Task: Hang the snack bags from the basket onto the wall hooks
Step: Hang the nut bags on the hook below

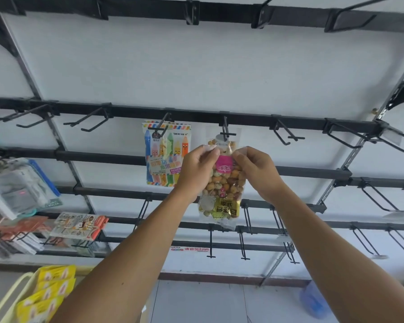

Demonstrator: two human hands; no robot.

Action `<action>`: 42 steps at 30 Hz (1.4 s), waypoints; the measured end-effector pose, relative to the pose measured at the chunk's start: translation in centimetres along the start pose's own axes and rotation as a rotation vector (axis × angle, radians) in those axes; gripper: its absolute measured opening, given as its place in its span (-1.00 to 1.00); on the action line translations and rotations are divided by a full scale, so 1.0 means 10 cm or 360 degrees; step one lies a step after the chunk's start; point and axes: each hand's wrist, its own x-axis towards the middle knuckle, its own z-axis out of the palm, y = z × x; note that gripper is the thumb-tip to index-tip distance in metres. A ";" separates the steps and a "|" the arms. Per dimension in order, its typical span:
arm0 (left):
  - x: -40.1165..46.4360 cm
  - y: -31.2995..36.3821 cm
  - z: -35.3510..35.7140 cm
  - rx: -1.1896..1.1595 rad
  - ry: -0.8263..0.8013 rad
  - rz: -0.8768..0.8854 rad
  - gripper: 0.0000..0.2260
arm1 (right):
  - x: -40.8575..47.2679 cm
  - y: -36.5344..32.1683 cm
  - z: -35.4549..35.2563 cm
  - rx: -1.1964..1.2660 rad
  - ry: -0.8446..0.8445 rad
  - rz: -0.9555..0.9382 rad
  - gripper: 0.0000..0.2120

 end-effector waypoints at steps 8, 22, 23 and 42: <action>0.12 -0.03 -0.02 -0.0112 0.0015 0.0022 -0.90 | 0.08 -0.05 0.05 -0.0029 0.0082 -0.0029 -0.77; 0.32 -0.01 0.03 -0.0033 0.0036 -0.0060 -0.78 | 0.23 -0.03 0.08 -0.0057 0.0225 0.0006 -0.74; 0.33 -0.01 0.04 -0.0024 0.0039 -0.0064 -0.79 | 0.25 -0.03 0.07 -0.0060 0.0221 0.0022 -0.74; 0.77 -0.12 0.21 0.0294 0.0354 -0.0131 -0.51 | 0.76 0.17 0.11 -0.0375 0.0492 0.0166 -0.64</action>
